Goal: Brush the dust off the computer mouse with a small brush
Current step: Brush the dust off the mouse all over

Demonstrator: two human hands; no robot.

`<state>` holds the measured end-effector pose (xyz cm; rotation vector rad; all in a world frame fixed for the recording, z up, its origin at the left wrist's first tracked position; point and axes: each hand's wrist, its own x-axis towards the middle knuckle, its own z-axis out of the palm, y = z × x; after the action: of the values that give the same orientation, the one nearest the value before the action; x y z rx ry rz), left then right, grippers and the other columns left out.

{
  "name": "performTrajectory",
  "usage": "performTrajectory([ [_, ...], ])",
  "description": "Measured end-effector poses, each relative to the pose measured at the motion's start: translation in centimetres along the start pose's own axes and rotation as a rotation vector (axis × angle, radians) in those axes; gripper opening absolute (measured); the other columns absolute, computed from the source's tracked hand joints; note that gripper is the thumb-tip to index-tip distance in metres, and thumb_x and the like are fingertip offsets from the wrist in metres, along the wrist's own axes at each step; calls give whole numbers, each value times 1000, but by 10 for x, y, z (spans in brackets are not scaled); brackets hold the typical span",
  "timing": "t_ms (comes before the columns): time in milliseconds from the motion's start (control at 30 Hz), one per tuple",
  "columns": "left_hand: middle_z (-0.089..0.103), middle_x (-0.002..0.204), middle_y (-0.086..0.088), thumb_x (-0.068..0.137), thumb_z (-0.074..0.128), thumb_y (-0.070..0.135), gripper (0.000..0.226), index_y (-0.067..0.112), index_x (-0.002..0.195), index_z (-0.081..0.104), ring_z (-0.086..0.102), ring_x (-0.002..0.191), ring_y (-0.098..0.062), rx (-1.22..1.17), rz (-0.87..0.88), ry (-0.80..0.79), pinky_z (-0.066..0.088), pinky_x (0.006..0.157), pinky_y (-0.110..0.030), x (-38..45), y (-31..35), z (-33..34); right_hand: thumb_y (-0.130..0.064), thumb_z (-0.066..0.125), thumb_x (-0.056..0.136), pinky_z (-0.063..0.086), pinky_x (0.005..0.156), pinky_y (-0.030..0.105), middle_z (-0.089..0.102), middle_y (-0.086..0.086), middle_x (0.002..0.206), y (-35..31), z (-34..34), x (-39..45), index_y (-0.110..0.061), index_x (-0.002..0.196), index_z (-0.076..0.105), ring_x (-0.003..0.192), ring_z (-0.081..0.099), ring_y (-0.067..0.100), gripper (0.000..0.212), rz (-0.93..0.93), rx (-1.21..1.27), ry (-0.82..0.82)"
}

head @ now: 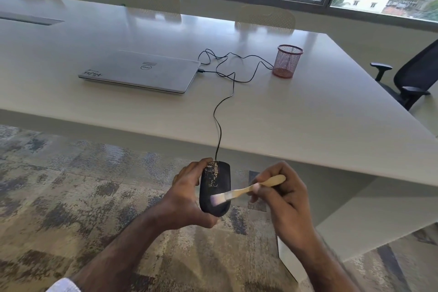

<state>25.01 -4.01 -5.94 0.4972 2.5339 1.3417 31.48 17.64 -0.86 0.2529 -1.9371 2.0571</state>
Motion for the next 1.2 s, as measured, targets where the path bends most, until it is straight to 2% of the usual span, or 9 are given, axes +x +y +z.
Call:
performTrajectory([
  [67, 41, 145, 18, 41, 87, 44, 131, 36, 159, 31, 44, 137, -17, -1, 0, 0, 47, 115, -45, 0, 0, -1, 6, 61, 79, 53, 57, 38, 65, 4, 70, -1, -6, 3, -16, 77, 63, 62, 59, 26, 22, -10, -4, 16],
  [167, 43, 145, 13, 43, 90, 42, 129, 35, 158, 32, 46, 137, -18, 10, 6, -9, 48, 114, -47, 1, 0, 0, 1, 63, 83, 48, 59, 57, 63, 11, 71, 3, -6, -1, -19, 82, 62, 66, 54, 45, 20, 28, -71, -83],
  [233, 45, 143, 12, 44, 92, 41, 129, 34, 158, 32, 47, 135, -19, 23, 14, -16, 49, 113, -48, 2, 1, 0, -6, 67, 87, 45, 60, 62, 59, 20, 75, 7, -4, -4, -17, 85, 62, 71, 49, 53, 13, 44, -100, -145],
  [333, 42, 145, 14, 42, 90, 42, 130, 36, 158, 31, 45, 136, -18, 21, 5, -15, 48, 113, -47, 2, 1, -1, -13, 70, 85, 46, 58, 58, 63, 18, 75, 3, -3, -4, -19, 84, 64, 68, 53, 50, 9, 24, -62, -107],
  [433, 42, 146, 13, 42, 90, 42, 131, 34, 159, 31, 45, 136, -18, 14, 6, -17, 48, 113, -46, 2, 0, -2, 3, 65, 80, 50, 59, 44, 64, 8, 70, 0, -11, 2, -23, 79, 65, 63, 59, 31, 25, -22, -52, -26],
  [533, 44, 144, 12, 45, 91, 41, 128, 33, 159, 32, 46, 135, -19, 3, 8, -14, 48, 113, -48, 2, 0, -1, 6, 61, 79, 47, 58, 42, 63, 2, 69, -1, -15, 4, -16, 81, 61, 63, 56, 21, 22, -9, -105, -89],
  [733, 46, 145, 8, 45, 92, 37, 129, 31, 159, 33, 49, 135, -21, 6, 8, -9, 49, 112, -49, 4, -2, 0, -7, 68, 86, 45, 59, 57, 60, 12, 76, 3, -7, -2, -16, 86, 61, 71, 50, 46, 11, 2, -152, -148],
  [933, 46, 143, 13, 44, 92, 38, 126, 36, 156, 34, 48, 135, -19, 14, 16, 0, 49, 113, -48, 1, -4, 3, -17, 71, 84, 56, 63, 51, 68, 7, 76, -3, -6, 8, -24, 83, 65, 66, 64, 30, 10, -56, -72, -27],
  [1200, 45, 142, 15, 40, 87, 47, 129, 34, 157, 35, 42, 134, -15, 34, 32, 26, 45, 114, -43, -4, -1, 7, -29, 69, 85, 49, 61, 61, 63, 15, 76, 12, 6, -1, -25, 84, 61, 70, 57, 45, 9, 9, -181, -70],
])
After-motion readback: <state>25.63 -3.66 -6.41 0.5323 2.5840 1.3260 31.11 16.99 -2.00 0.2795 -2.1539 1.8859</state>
